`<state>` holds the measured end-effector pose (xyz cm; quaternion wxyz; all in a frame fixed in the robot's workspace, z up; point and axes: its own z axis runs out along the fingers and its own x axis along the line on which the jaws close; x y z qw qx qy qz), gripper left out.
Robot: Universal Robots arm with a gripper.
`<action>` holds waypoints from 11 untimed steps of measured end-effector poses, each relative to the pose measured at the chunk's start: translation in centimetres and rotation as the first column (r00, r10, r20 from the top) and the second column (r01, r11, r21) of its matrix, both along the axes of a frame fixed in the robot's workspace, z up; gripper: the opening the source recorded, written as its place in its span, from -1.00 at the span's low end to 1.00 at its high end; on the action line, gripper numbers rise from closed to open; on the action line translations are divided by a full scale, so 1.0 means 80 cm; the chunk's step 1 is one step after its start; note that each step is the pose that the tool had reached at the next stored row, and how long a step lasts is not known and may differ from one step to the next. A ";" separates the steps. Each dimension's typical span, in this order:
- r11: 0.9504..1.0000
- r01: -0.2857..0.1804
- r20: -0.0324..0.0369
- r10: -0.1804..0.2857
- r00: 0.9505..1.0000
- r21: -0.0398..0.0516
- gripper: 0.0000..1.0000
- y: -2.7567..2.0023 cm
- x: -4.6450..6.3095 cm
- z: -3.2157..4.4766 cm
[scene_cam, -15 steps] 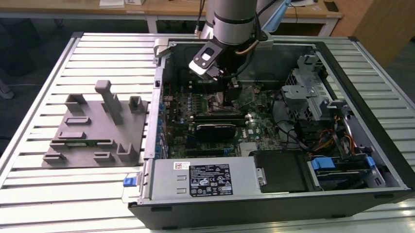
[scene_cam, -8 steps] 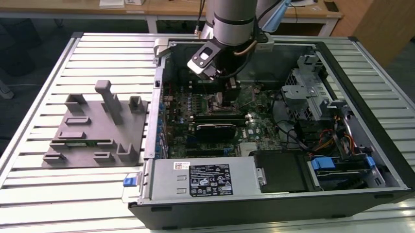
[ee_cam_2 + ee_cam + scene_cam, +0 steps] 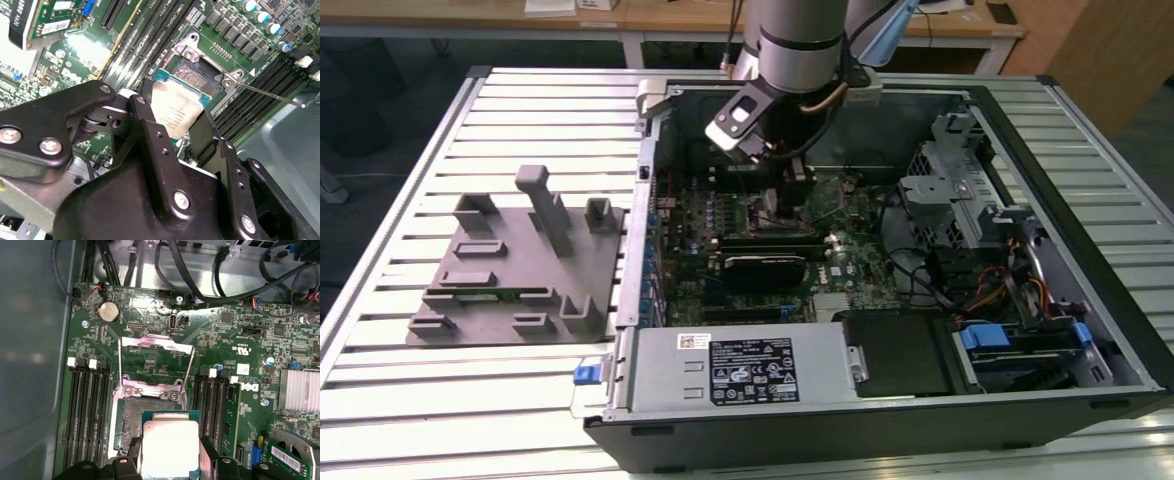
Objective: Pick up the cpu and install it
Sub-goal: 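Place the cpu into insertion slot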
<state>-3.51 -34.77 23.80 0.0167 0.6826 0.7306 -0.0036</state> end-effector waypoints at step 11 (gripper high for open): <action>0.998 0.061 0.000 -0.061 0.998 0.000 0.07 0.0040 0.000 -0.0099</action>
